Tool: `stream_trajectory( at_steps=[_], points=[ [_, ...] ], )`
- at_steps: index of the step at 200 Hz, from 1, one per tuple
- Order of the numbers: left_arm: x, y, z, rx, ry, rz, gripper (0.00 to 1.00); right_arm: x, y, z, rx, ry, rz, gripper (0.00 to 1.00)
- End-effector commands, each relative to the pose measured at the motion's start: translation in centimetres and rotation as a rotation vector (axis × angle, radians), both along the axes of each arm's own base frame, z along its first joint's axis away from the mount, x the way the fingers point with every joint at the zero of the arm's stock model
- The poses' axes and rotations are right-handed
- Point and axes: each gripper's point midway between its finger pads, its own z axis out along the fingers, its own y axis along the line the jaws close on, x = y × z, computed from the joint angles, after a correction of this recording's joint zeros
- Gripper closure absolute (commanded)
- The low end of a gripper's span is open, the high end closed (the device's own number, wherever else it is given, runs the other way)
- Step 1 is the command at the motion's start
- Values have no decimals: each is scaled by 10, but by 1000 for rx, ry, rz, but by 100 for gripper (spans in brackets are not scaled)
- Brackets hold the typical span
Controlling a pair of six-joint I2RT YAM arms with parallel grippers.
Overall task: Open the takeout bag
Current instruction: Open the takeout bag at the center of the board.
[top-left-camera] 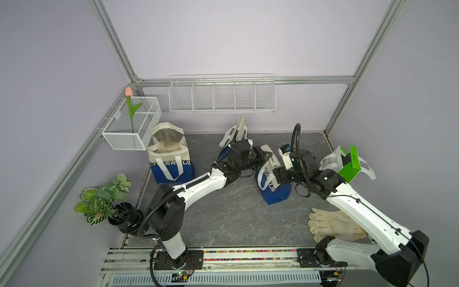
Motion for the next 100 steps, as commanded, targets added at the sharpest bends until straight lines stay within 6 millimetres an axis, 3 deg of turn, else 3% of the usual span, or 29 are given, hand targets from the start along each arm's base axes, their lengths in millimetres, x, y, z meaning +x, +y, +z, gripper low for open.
stream_trajectory(
  at_steps=[1,37,56,77,100],
  points=[
    [4,10,21,-7,-31,41,100,-9,-5,-19,-3,27,-4,19],
    [3,0,9,-61,-4,5,100,-13,0,-22,96,50,12,20],
    [1,-9,15,-109,-20,-32,100,-14,2,-20,138,51,20,22],
    [-2,-20,19,-117,-43,-67,75,-13,3,-19,162,59,23,24],
    [-4,-34,16,-119,-44,-111,75,-12,2,-19,172,66,26,26]
  ],
)
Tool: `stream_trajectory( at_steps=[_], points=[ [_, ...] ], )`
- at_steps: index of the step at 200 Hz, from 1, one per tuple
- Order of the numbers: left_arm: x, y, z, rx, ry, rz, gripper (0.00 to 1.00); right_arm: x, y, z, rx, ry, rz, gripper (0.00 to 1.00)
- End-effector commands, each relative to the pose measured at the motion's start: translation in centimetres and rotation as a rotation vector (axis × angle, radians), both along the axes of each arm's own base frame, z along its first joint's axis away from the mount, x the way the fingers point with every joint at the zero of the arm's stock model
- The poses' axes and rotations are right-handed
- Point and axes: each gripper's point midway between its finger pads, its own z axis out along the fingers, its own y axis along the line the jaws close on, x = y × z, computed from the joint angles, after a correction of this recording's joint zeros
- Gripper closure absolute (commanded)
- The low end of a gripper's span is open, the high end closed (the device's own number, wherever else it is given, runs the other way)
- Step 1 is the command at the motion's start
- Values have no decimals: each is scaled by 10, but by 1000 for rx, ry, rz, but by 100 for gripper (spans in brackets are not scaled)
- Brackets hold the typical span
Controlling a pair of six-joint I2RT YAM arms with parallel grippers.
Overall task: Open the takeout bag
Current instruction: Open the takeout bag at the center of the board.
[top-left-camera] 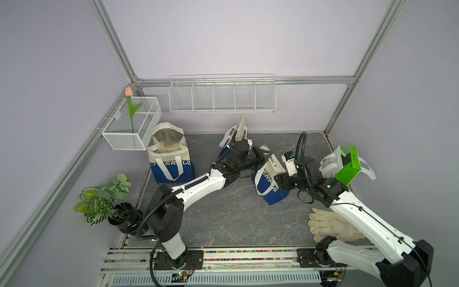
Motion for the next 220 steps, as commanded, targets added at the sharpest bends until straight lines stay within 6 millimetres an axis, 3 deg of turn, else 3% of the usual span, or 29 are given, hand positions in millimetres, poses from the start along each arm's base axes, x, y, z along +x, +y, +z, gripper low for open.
stream_trajectory(
  at_steps=[1,55,68,89,112,132,163,188,220],
  points=[
    [-3,-20,19,-62,-40,-66,75,-1,3,0,44,5,12,26],
    [-5,-37,27,-84,-44,-129,81,2,-7,3,46,5,-26,27],
    [-6,-36,26,-77,-46,-133,100,4,-12,5,45,1,-56,27],
    [-3,-32,31,-69,-49,-115,100,1,-24,6,28,-2,-108,25],
    [8,-24,42,-54,-44,-54,100,-14,-30,5,45,0,-129,24],
    [16,-17,39,-17,-13,17,100,-36,-24,4,94,25,-86,25],
    [23,-11,30,-15,36,77,100,-56,-25,-9,124,41,-103,35],
    [23,-10,32,-26,37,86,100,-50,0,-10,253,52,-59,38],
    [21,-8,32,-35,44,85,100,-21,13,-15,336,3,-93,45]
  ],
)
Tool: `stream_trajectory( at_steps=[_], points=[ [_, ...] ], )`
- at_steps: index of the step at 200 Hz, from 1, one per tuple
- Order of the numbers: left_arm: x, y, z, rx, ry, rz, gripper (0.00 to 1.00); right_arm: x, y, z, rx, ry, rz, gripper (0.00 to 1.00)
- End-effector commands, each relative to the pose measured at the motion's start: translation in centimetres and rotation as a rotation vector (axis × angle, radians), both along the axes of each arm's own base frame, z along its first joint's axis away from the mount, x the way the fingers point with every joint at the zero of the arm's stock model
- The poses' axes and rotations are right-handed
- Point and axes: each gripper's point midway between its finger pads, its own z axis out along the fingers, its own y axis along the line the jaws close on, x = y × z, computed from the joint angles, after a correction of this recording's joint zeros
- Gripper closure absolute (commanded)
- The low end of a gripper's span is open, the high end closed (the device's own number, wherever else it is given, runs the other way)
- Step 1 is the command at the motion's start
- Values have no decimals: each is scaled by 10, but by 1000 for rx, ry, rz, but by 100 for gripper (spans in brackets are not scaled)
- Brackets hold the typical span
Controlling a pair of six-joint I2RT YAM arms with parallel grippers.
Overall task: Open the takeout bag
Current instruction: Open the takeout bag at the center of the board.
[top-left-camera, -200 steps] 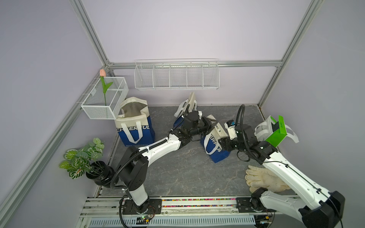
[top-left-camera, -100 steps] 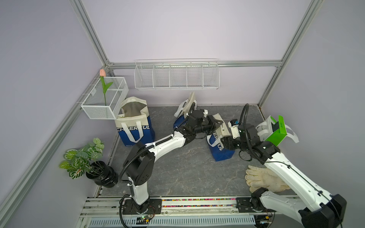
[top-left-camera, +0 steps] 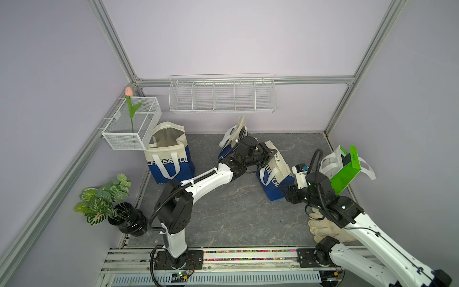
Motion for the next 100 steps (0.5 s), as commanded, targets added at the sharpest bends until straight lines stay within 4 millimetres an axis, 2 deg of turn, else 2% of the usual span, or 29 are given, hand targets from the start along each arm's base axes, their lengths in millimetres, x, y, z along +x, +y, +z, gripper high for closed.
stream_trajectory(
  at_steps=[1,32,74,81,90,100],
  points=[
    [1,10,33,-65,-31,40,100,23,18,9,132,-62,-26,46],
    [-1,9,30,-67,-25,27,100,46,18,11,144,-108,-66,52],
    [-1,3,22,-76,-13,5,100,54,9,15,125,-145,-78,64],
    [-1,2,21,-76,-12,0,100,54,9,15,122,-144,-75,69],
    [-2,0,21,-80,-13,-7,100,53,8,13,117,-137,-71,80],
    [-2,-1,21,-82,-14,-12,88,52,8,11,112,-128,-63,90]
  ],
)
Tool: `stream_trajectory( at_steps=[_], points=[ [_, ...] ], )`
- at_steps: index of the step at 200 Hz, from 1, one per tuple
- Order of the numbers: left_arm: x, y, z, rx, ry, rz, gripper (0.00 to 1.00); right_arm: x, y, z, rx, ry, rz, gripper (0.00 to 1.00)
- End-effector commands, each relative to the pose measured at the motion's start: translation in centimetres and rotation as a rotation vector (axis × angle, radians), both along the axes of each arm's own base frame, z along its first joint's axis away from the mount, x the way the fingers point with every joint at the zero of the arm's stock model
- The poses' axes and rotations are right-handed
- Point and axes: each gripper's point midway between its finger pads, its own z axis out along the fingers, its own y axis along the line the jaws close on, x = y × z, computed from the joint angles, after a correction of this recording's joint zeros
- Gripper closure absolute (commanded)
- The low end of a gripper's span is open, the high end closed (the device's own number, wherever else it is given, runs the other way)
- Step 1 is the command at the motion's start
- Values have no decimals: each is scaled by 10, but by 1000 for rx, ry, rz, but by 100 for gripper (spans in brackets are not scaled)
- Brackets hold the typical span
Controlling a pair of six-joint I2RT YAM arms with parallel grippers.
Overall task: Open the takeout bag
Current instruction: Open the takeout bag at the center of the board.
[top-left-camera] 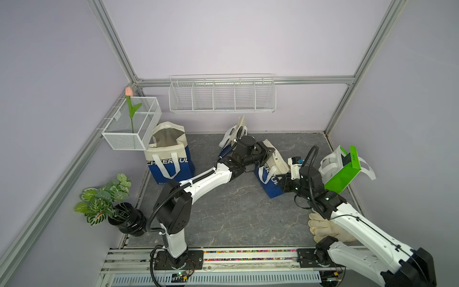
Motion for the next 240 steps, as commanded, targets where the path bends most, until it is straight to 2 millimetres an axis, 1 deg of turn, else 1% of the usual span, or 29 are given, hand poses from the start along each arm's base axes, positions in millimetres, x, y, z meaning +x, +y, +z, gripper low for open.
stream_trajectory(
  at_steps=[1,6,17,25,35,69,90,101,116,122,126,140,159,167,184,199,205,225,240],
  points=[
    [-8,-7,17,-65,-14,-42,87,3,-2,2,-1,-20,6,91],
    [-7,-8,16,-67,-16,-45,82,2,-1,2,0,-18,15,93],
    [-9,-11,16,-69,-21,-57,73,1,1,1,6,-11,34,93],
    [-10,-15,16,-67,-28,-68,70,-1,4,0,12,-3,55,93],
    [-12,-19,13,-54,-30,-82,70,-2,6,0,14,9,71,93],
    [-10,-27,11,-77,-31,-98,76,-6,9,0,19,23,95,93],
    [-15,-33,10,-72,-30,-124,78,-5,7,6,25,13,88,93],
    [-17,-34,7,-58,-29,-130,84,-4,6,9,29,6,80,93],
    [-22,-34,4,-47,-29,-136,87,-1,3,15,40,-5,64,93],
    [-22,-33,1,-43,-25,-134,93,0,2,17,40,-8,58,93],
    [-22,-32,1,-43,-23,-133,100,1,1,17,37,-8,50,93],
    [-22,-30,3,-50,-22,-123,100,3,-5,17,20,-7,21,93],
    [-18,-28,20,-69,-44,-107,100,6,-17,11,-24,12,-26,93],
    [-15,-27,31,-81,-58,-98,100,7,-23,8,-41,20,-50,93],
    [-8,-22,62,-96,-97,-85,100,7,-37,1,-66,28,-96,93],
    [-3,-14,82,-93,-105,-64,100,5,-46,-10,-94,46,-117,93],
    [-2,-12,93,-106,-117,-61,100,5,-51,-14,-116,57,-131,93],
    [-4,-5,113,-110,-114,-50,100,6,-65,-26,-169,92,-174,93],
    [-7,-1,121,-123,-89,-42,100,8,-71,-31,-183,110,-192,93]
  ],
)
